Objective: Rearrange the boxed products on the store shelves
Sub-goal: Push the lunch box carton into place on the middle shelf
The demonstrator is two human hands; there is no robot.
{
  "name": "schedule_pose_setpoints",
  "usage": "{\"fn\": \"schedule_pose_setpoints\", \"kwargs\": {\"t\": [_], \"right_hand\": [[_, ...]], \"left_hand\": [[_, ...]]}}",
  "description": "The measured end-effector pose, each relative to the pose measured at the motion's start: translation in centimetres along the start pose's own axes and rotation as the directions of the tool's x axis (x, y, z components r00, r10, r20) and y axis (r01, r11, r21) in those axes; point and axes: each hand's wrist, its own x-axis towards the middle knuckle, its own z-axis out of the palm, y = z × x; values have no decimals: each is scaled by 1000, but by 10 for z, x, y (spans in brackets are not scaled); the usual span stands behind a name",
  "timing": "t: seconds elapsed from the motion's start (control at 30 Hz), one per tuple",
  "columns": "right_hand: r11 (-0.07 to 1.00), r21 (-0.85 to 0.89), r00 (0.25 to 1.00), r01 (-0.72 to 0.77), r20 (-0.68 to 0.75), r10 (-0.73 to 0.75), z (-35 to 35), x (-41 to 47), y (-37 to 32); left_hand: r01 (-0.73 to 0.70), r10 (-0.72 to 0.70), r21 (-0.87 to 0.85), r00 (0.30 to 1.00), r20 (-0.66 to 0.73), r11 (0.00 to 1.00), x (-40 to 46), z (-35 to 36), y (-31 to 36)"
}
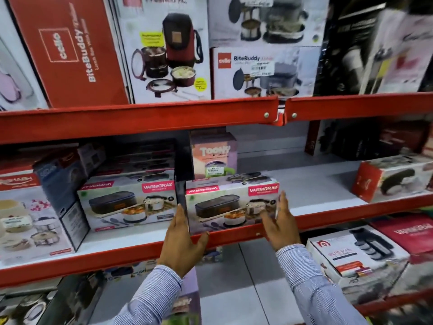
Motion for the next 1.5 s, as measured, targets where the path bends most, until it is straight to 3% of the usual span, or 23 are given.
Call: {"fn": "schedule_pose_setpoints", "kwargs": {"t": [0.07, 0.2, 0.4, 0.6, 0.9, 1.13, 1.5], "right_hand": [[995, 97, 999, -25, -18, 26, -7, 6, -2], [981, 179, 985, 80, -164, -51, -23, 2, -18], [939, 225, 942, 259, -273, -195, -27, -12, -57], [912, 311, 961, 266, -164, -224, 28, -38, -85], [900, 375, 965, 221, 51, -258, 132, -53, -100], [918, 348, 966, 190, 99, -238, 144, -58, -91], [907, 387, 963, 164, 136, -232, 147, -60, -90]], "left_hand": [[11, -15, -89, 999, -43, 996, 2, -5, 8], [-54, 14, -212, 982, -186, 976, -6, -23, 26], [-125, 39, -219, 932, -361, 968, -11, -65, 26], [-33, -86, -250, 888, -451, 968, -34, -107, -19], [157, -232, -211, 887, -400, 965, -46, -151, -99], [200, -218, -87, 910, -352, 976, -40, -157, -118], [220, -226, -63, 885, -407, 974, -39, -156, -125]]}}
